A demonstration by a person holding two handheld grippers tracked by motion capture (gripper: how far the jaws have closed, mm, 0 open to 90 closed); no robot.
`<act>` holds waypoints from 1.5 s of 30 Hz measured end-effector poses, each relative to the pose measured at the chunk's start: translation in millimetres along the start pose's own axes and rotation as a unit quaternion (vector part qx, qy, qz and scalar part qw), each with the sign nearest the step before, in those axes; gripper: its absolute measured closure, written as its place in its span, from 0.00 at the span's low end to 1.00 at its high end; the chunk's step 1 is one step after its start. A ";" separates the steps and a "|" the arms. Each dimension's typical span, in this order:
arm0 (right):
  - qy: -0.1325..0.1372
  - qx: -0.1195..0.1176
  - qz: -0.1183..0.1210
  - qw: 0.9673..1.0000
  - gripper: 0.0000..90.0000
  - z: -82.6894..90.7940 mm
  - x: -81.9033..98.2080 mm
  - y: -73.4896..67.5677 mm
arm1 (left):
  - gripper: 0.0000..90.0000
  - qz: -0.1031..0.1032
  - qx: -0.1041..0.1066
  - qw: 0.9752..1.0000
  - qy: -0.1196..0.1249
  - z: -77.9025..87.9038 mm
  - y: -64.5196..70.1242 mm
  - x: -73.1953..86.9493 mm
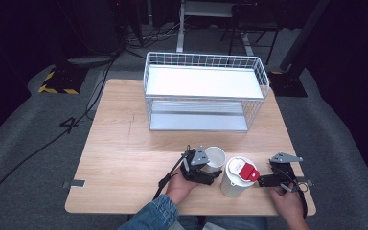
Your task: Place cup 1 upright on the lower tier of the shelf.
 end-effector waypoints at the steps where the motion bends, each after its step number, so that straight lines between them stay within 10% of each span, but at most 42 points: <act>1: 0.000 0.000 0.000 1.000 0.00 0.0 0.1 -0.1 | 0.25 -0.004 -0.001 1.000 -0.002 0.9 0.6 -2.7; 24: 0.001 0.000 -0.002 1.000 0.00 -0.8 -0.7 -0.3 | 0.25 0.005 -0.038 0.999 0.012 27.6 -21.9 -28.8; 45: 0.001 0.000 -0.001 1.000 0.00 -0.8 -0.8 -0.2 | 0.25 0.063 -0.089 0.993 0.034 51.3 -83.5 -40.6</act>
Point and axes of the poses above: each handheld gripper's, and its own axes: z roughly backward along the jaws, x roughly out of its underside, y roughly to its right, the point moved 8 cm from there along -z, roughly forward along the jaws, and after that the axes turned 7 degrees about -z, right-handed, at the moved point
